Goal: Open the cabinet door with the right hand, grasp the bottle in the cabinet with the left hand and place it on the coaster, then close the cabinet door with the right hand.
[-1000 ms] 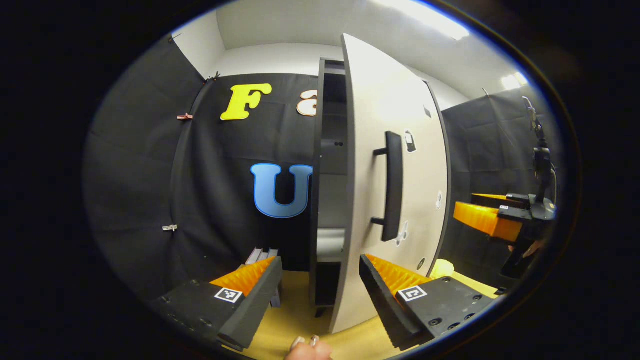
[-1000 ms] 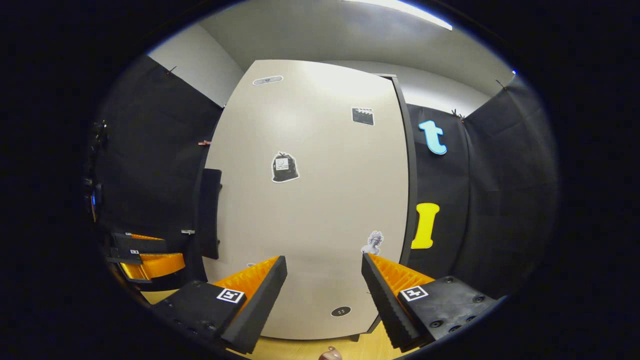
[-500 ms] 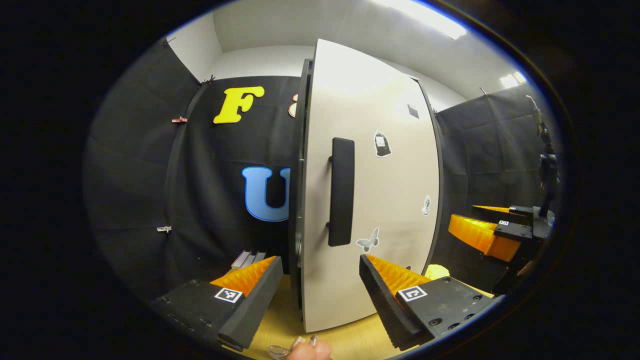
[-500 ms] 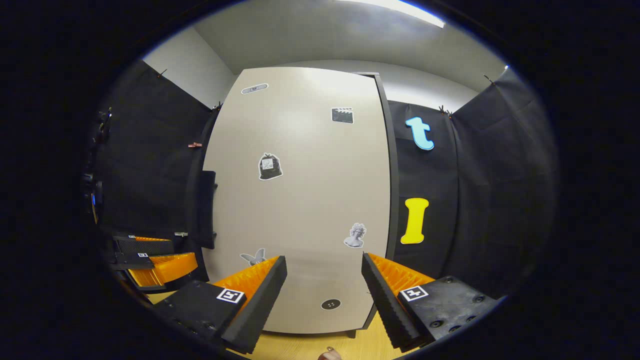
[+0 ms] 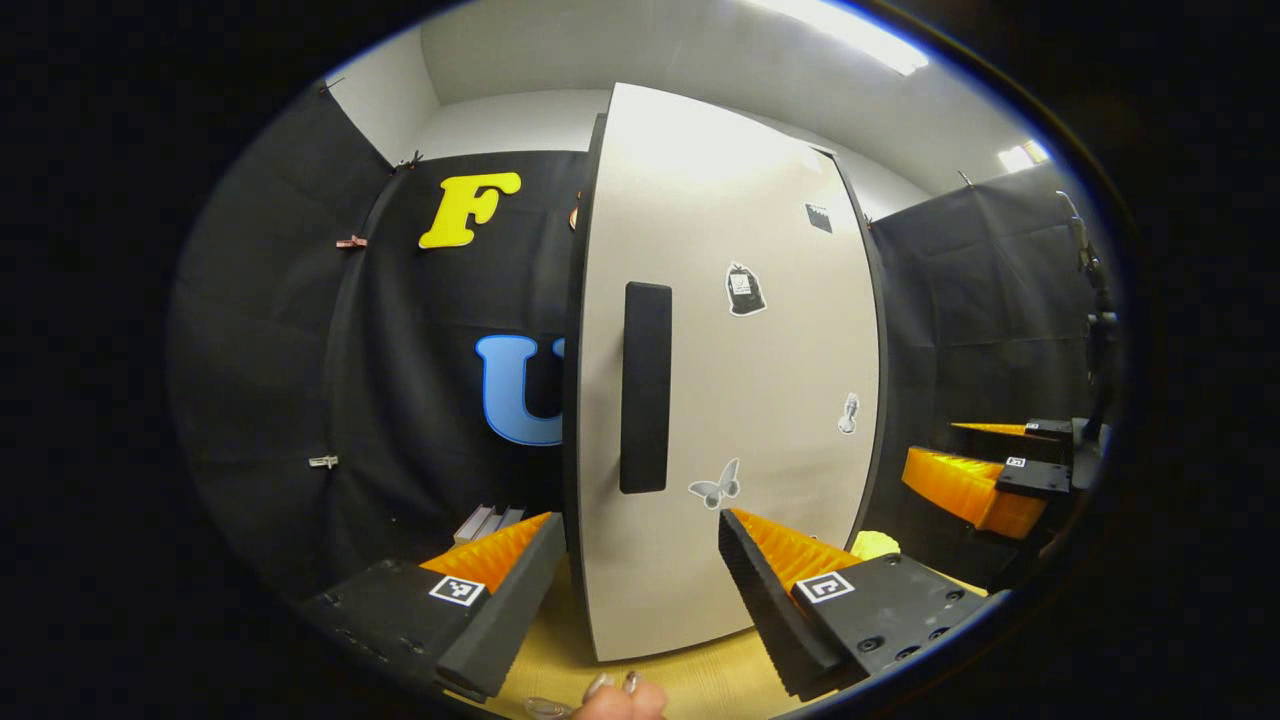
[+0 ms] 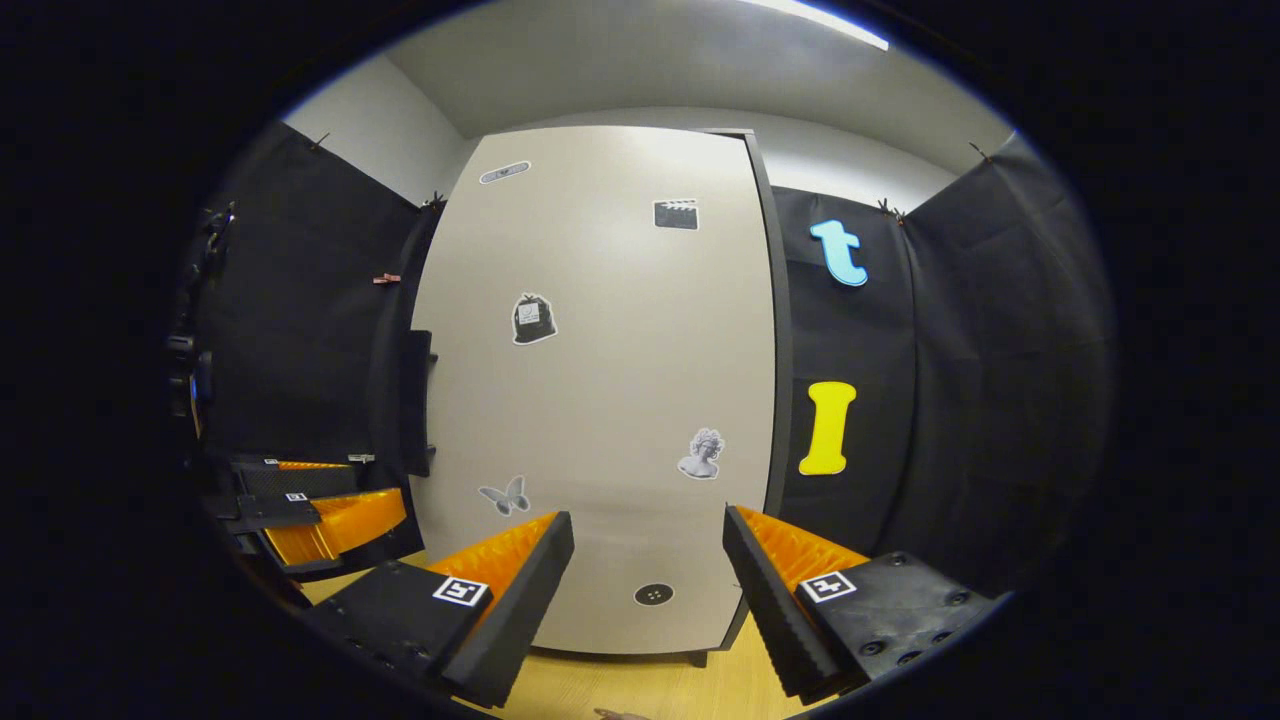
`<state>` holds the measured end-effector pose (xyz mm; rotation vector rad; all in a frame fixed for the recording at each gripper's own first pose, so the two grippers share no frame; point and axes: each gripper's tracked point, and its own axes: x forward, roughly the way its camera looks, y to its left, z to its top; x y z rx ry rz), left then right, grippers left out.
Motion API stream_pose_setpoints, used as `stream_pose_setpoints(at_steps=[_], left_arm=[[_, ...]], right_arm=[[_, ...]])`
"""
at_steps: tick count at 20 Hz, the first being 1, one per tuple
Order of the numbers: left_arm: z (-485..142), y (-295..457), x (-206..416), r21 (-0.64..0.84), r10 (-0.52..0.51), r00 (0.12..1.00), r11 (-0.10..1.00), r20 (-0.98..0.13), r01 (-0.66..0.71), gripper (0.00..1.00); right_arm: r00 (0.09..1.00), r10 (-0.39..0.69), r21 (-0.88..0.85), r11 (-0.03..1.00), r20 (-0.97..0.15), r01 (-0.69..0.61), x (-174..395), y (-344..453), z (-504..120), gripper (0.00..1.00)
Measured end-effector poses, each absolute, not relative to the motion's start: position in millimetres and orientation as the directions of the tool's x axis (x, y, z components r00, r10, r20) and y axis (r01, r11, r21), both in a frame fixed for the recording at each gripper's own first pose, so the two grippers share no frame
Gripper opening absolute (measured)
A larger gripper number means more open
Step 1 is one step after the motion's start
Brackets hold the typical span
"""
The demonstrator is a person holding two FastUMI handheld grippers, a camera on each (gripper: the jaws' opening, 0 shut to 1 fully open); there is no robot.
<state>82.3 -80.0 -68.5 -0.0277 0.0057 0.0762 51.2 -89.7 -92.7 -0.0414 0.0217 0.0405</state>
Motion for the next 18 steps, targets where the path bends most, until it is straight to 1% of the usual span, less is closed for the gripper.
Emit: stream_pose_setpoints(at_steps=[6, 14, 18], left_arm=[[-76, -78, 87, -0.039, 0.068, 0.997, 0.997, -0.028, -0.069, 0.97], [-71, -86, 95, 0.002, 0.043, 0.999, 0.999, -0.011, -0.043, 0.95], [-71, -88, 98, -0.007, 0.034, 0.999, 0.999, -0.012, -0.034, 0.95]], right_arm=[[0.998, 0.050, -0.039, 0.998, -0.024, -0.051, 54, -88, -93, 0.97], [0.999, 0.039, -0.074, 0.996, -0.029, -0.041, 57, -89, -95, 0.97], [0.999, 0.036, -0.073, 0.997, -0.034, -0.039, 58, -89, -97, 0.97]])
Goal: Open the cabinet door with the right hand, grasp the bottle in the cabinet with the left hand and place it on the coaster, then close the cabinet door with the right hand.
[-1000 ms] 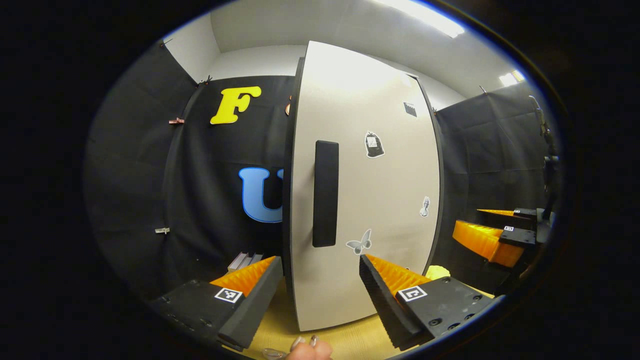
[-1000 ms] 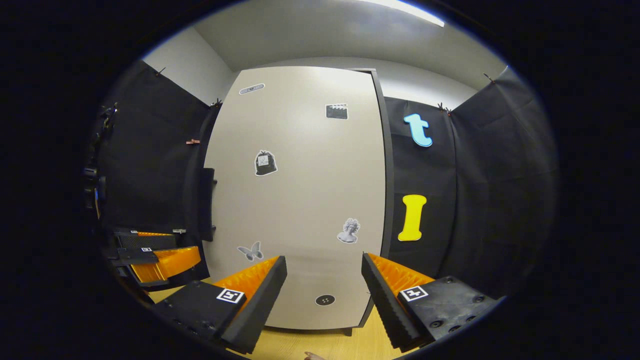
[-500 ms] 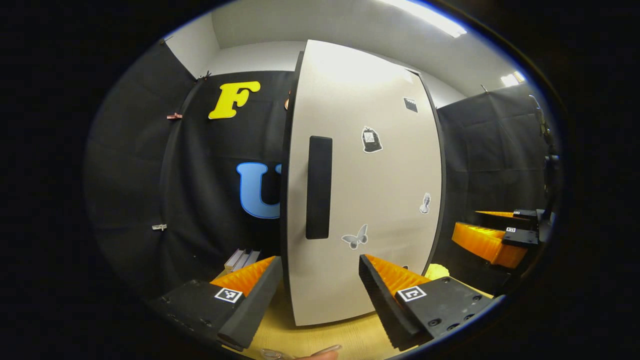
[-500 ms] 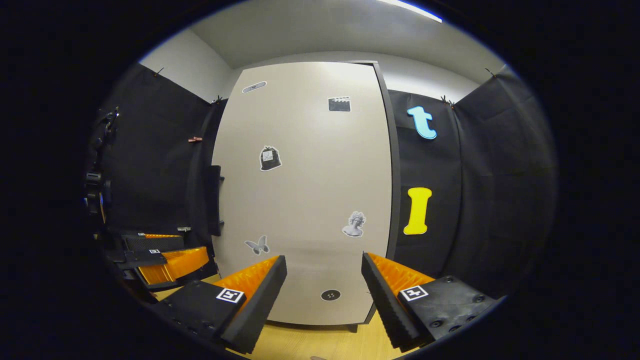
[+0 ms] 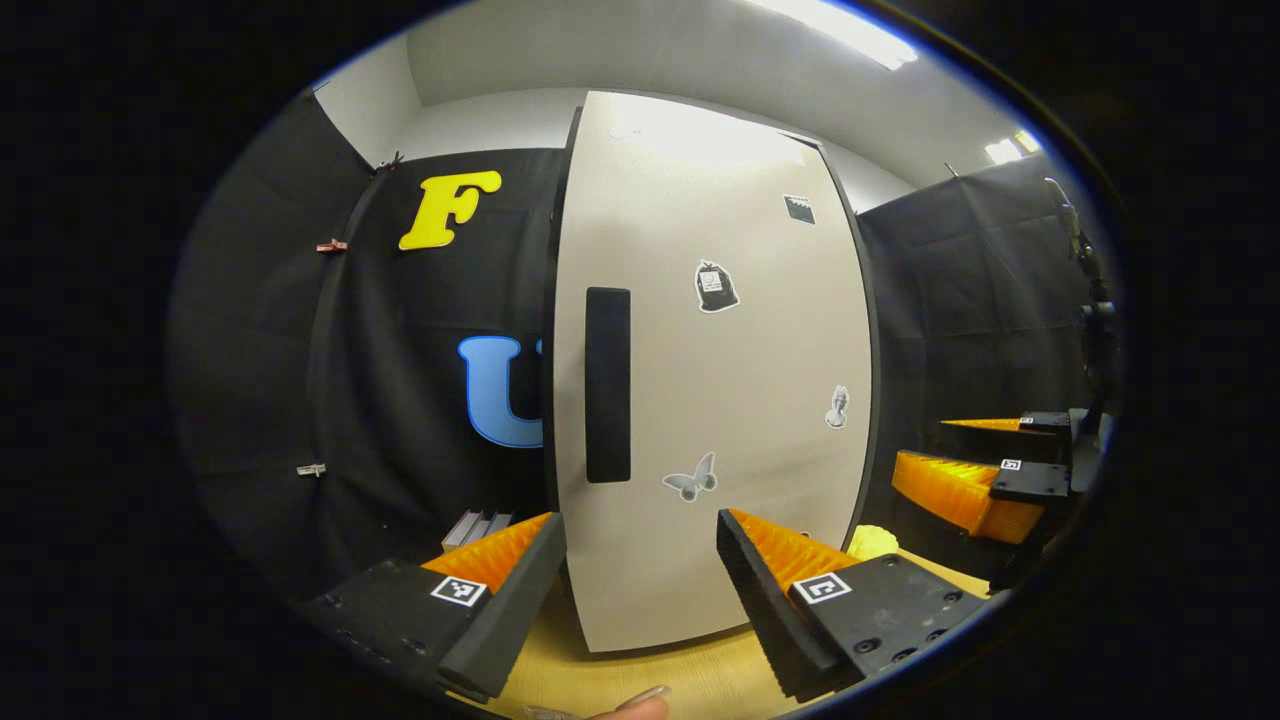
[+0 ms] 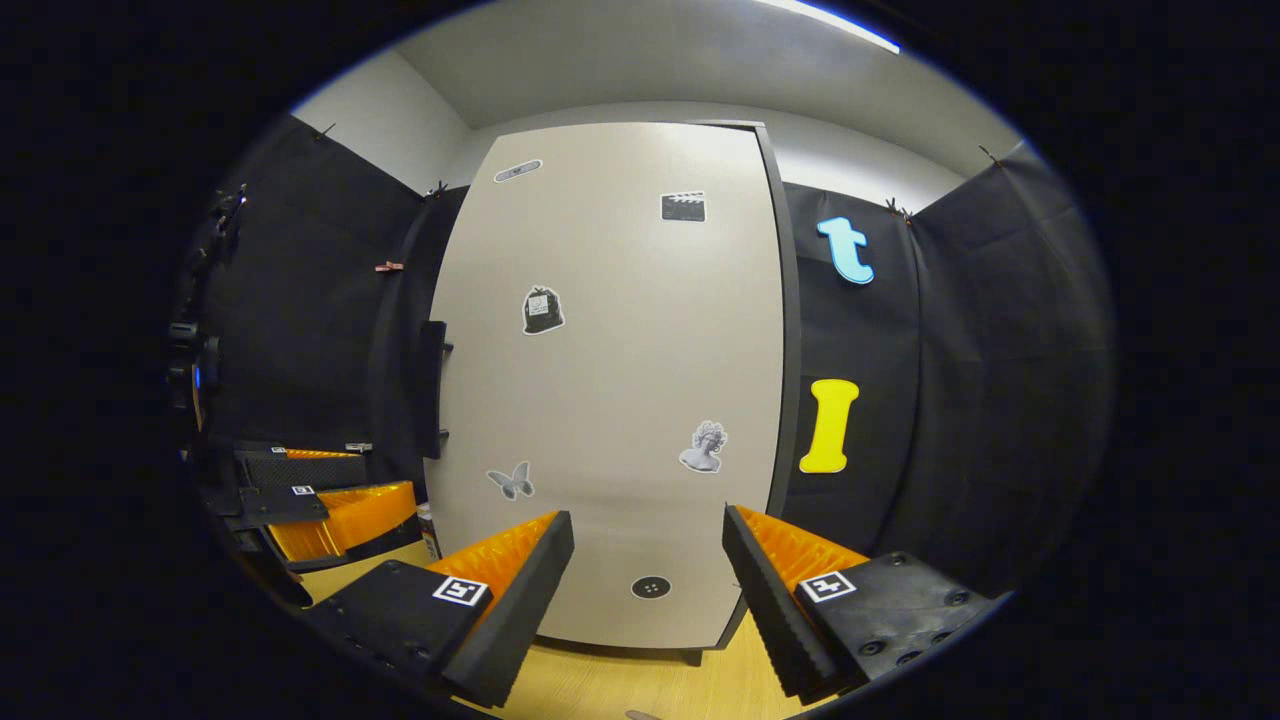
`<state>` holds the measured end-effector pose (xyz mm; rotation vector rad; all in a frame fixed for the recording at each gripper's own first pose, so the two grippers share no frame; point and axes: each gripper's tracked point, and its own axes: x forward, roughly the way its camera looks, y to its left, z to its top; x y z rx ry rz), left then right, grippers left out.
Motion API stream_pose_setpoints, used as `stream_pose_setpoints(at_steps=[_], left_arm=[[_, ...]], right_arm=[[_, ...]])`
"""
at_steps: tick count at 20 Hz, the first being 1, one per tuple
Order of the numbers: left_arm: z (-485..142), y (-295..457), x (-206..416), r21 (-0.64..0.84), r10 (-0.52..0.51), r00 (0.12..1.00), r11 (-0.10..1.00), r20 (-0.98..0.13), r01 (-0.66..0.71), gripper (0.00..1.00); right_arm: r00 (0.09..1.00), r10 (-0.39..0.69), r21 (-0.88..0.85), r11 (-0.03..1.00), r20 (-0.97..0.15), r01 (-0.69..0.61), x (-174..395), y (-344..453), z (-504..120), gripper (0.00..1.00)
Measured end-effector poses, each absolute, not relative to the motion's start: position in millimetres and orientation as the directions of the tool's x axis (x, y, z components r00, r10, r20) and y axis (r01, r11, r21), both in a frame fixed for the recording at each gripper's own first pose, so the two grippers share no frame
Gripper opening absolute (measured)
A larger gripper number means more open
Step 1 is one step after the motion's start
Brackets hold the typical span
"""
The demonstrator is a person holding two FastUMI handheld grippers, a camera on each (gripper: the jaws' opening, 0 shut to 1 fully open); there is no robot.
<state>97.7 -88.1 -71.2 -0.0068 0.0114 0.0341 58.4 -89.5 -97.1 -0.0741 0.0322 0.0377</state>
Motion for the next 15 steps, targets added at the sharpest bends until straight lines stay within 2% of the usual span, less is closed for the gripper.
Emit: stream_pose_setpoints(at_steps=[15], left_arm=[[-73.0, -86.4, 100.6, -0.010, 0.030, 0.999, 0.999, -0.011, -0.030, 0.95]], right_arm=[[0.999, 0.029, -0.068, 0.997, -0.043, -0.032, 61.8, -89.9, -97.7, 0.97]])
